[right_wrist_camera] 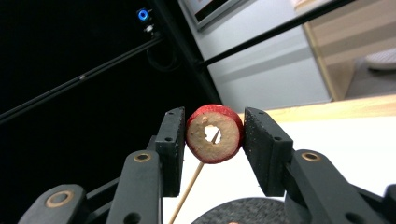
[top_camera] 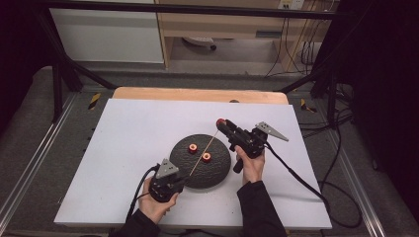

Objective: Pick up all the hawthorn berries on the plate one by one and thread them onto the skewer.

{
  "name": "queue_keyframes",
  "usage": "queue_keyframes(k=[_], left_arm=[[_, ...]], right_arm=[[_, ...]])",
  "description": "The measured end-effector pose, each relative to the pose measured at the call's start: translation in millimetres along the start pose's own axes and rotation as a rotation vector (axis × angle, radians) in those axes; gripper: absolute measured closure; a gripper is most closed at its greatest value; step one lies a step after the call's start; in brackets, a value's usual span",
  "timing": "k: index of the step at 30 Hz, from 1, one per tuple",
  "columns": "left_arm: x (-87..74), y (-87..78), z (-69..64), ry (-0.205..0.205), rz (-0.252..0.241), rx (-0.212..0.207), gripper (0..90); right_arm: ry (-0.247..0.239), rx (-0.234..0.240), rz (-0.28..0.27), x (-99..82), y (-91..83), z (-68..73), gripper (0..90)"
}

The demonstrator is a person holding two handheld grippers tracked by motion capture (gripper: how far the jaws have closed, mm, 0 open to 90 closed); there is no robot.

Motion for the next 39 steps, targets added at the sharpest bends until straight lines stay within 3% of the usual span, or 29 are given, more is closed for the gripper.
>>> queue_keyframes(k=[13,20,23,26,28,34,39], left_arm=[[1.0,-1.2,-9.3,0.000,-0.007,-0.023,88.4],[0.8,1.2,-8.9,-0.001,-0.014,-0.002,88.4],[0.6,1.3,-7.5,0.005,-0.023,0.014,88.4],[0.2,2.3,-11.8,0.039,-0.022,0.030,88.5],[-0.8,3.2,-15.3,0.048,-0.017,0.028,88.5],[1.7,0.7,-16.6,0.017,-0.069,0.040,88.5],[3.2,4.0,-20.1,0.019,-0.083,0.050,88.5]], right_arm=[[0.010,0.025,-0.002,-1.7,-1.5,4.1,61.1],[0.007,0.028,0.009,0.1,-4.3,5.5,61.4],[0.026,0.036,0.004,0.5,-4.2,6.1,61.5],[0.071,0.046,0.013,1.4,-3.8,6.9,61.5],[0.058,0.030,-0.010,2.5,-3.9,5.8,61.5],[0.064,0.035,-0.022,0.3,-2.7,6.3,61.5],[0.115,0.059,0.001,-1.0,-0.9,6.6,61.4]])
Point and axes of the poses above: each handheld gripper's, and its own axes: y roughly forward along the jaws, x roughly out of its top, z roughly to its left, the point moved 4 cm from there along y, roughly forward along the jaws, and after that the axes turned 9 degrees about y, right-handed, at the moved point
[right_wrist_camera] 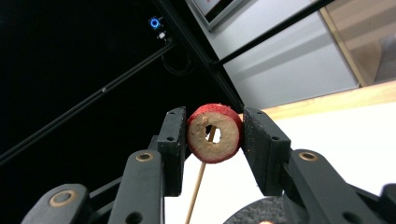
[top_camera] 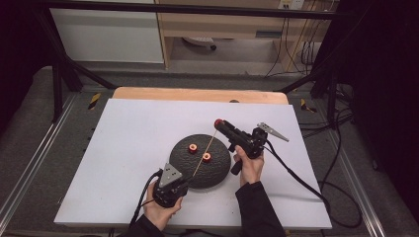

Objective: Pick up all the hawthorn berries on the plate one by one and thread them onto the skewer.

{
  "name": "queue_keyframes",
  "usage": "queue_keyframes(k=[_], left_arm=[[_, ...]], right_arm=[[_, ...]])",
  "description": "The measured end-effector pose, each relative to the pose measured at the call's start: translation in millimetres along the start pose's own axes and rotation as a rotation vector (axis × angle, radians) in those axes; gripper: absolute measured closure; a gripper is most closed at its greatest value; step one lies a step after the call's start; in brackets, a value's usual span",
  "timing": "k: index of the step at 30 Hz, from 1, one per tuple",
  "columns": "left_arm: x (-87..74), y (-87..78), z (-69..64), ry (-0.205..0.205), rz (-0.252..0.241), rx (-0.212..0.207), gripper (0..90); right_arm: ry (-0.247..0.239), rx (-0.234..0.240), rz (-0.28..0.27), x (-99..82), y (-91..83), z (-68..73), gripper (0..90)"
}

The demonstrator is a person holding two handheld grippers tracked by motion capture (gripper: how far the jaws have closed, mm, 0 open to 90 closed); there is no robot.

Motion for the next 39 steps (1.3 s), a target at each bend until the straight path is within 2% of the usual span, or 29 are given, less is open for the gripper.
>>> queue_keyframes(k=[3,6,15,24,26,34,36,39], left_arm=[[4.1,1.0,-3.0,0.001,-0.005,-0.004,88.5],[9.0,3.0,0.9,-0.024,-0.010,-0.013,88.5],[22.8,15.1,9.3,-0.045,-0.005,-0.013,88.5],[29.4,20.8,15.4,-0.035,0.003,-0.003,88.5],[28.4,21.4,15.7,-0.032,0.007,-0.004,88.5],[24.8,21.5,17.1,-0.021,0.006,-0.021,88.5],[23.5,18.7,18.7,-0.008,0.008,-0.026,88.5],[20.0,12.8,23.6,0.002,0.014,-0.032,88.5]], right_arm=[[-0.001,-0.004,0.005,-2.6,1.1,-0.7,61.5],[0.000,0.000,0.019,-4.4,0.9,-0.3,61.4],[-0.029,-0.012,0.124,-35.3,2.0,-0.4,61.3],[-0.042,-0.022,0.204,-61.9,-0.7,1.4,61.2],[-0.056,-0.025,0.206,-63.7,-0.9,1.0,61.1],[-0.056,-0.030,0.226,-66.3,-1.0,0.5,60.7],[-0.061,-0.028,0.239,-65.6,-2.0,1.2,58.4],[-0.118,-0.051,0.243,-62.2,-5.5,1.4,43.5]])
Point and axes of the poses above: each handheld gripper's, and its own axes: y roughly forward along the jaws, x roughly out of its top, z roughly to its left, the point moved 4 cm from there along y, roughly forward along the jaws, and after that the axes turned 9 degrees about y, right-handed, at the moved point
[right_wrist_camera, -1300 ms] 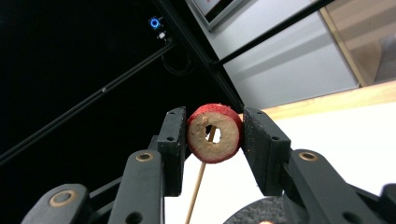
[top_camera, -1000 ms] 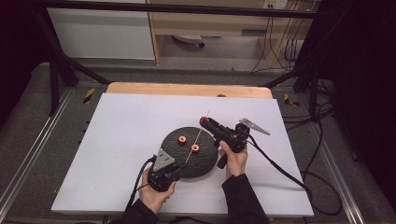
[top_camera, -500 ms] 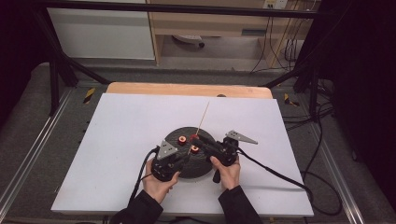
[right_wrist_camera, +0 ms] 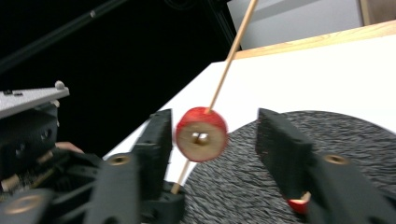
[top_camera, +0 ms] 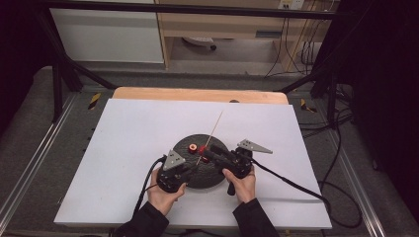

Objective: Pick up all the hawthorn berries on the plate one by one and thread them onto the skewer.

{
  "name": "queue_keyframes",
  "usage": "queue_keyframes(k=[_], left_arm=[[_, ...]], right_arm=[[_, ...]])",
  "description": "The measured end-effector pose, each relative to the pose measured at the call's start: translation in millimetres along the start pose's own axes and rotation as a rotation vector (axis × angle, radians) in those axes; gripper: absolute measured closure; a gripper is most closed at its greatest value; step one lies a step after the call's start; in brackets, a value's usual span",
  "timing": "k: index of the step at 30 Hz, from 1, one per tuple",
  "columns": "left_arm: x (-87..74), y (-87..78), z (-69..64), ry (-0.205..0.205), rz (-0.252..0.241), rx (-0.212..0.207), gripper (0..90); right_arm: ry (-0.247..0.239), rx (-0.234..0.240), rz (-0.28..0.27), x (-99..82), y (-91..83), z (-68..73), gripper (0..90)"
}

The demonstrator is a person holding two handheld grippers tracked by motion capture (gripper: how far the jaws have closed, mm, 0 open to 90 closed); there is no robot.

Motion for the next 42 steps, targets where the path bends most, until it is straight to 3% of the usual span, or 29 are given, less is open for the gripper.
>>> queue_keyframes(k=[4,13,20,25,35,42], left_arm=[[-8.8,-10.8,10.1,0.032,0.023,0.009,88.5],[-35.6,-35.9,35.9,0.025,0.079,0.038,88.6],[-50.5,-49.4,48.4,0.026,0.129,0.039,88.5],[-58.9,-53.6,54.1,0.030,0.156,0.032,88.5],[-64.5,-53.7,55.8,0.048,0.184,0.020,88.5],[-65.9,-52.4,56.5,0.048,0.190,0.014,88.4]], right_arm=[[-0.052,-0.049,0.033,4.7,-4.9,-2.3,32.3],[-0.132,-0.138,0.151,7.6,-4.6,-10.6,20.4],[-0.217,-0.209,0.315,8.7,11.6,-11.5,12.3],[-0.270,-0.245,0.451,9.9,27.5,-14.6,13.3],[-0.385,-0.341,0.697,17.7,54.9,-29.2,29.1],[-0.426,-0.337,0.802,12.8,73.8,-36.5,36.7]])
Point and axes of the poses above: each handheld gripper's, and its own axes: y roughly forward along the jaws, x roughly out of its top, z roughly to its left, the point moved 4 cm from there along y, roughly forward along the jaws, and after that the axes turned 9 degrees about y, right-handed, at the moved point
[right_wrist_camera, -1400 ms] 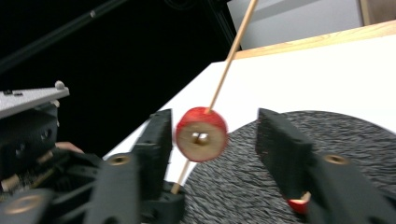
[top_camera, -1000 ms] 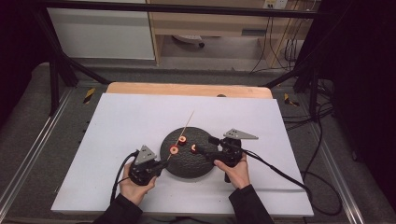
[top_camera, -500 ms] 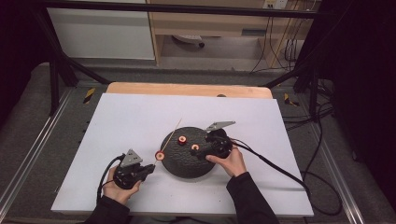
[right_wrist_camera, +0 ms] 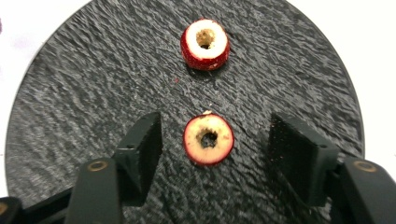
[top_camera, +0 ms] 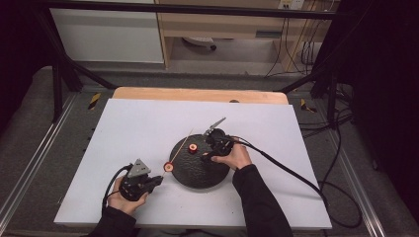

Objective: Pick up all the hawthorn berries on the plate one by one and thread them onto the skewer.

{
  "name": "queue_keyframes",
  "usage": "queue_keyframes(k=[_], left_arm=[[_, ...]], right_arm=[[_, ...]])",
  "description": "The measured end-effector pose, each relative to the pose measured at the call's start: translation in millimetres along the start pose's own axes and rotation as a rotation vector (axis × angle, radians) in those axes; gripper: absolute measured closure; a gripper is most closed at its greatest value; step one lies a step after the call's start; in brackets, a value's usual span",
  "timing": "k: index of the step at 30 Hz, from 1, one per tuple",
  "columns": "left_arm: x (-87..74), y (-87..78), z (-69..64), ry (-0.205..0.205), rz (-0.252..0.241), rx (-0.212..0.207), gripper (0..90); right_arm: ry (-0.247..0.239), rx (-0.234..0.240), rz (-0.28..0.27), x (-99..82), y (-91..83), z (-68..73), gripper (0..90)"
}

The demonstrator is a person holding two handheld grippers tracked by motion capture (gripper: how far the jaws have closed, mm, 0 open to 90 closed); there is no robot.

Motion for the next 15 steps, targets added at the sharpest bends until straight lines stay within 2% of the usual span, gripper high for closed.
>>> queue_keyframes(k=[2,10,15], left_arm=[[0.0,0.0,-0.2,0.003,0.000,0.000,88.5],[0.2,-0.3,0.4,0.002,0.000,-0.002,88.4],[0.2,0.1,0.1,0.006,0.003,-0.003,88.5]], right_arm=[[-0.009,-0.007,0.012,1.6,3.4,-1.2,40.0],[-0.050,0.015,0.042,4.3,8.1,-1.0,51.7],[-0.050,0.020,0.061,3.8,9.3,-0.7,56.7]])
Point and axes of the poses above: each handheld gripper's, and its own axes: y roughly forward along the jaws, x roughly out of its top, z roughly to its left, the point moved 4 cm from there along y, roughly forward along the jaws, and after that the axes turned 9 degrees about y, right-handed, at the moved point
